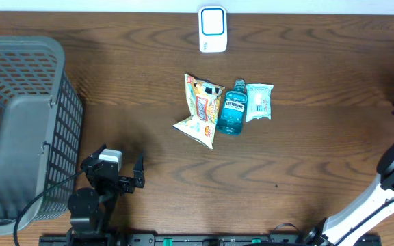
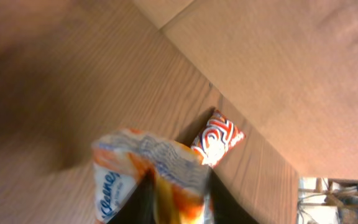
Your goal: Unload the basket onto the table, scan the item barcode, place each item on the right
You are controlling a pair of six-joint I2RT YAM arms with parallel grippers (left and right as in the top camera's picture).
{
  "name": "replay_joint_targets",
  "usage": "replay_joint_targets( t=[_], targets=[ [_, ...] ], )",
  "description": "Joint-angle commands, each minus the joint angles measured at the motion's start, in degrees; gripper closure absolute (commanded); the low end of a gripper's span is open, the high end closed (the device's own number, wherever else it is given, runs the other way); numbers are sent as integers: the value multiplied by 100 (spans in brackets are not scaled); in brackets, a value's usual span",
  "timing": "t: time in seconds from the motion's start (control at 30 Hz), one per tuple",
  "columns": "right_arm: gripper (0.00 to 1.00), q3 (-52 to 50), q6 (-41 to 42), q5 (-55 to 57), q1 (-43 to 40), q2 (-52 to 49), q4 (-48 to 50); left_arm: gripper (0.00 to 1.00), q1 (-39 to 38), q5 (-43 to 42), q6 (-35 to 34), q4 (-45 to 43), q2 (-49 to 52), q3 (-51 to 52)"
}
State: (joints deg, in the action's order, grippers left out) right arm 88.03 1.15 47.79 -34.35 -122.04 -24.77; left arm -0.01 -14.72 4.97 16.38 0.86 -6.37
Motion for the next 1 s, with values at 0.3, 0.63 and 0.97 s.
replay_joint_targets(
  t=[0.3, 0.63, 0.97],
  targets=[
    [1, -2, 164, -546, 490, 1054, -15, 2, 33, -26, 79, 116, -26, 90],
    [1, -2, 210, -5062, 1517, 2699, -560, 2, 33, -28, 79, 116, -26, 90],
    [1, -4, 175, -8174, 2802, 2782, -2044, 2, 33, -28, 79, 116, -26, 92]
  ],
)
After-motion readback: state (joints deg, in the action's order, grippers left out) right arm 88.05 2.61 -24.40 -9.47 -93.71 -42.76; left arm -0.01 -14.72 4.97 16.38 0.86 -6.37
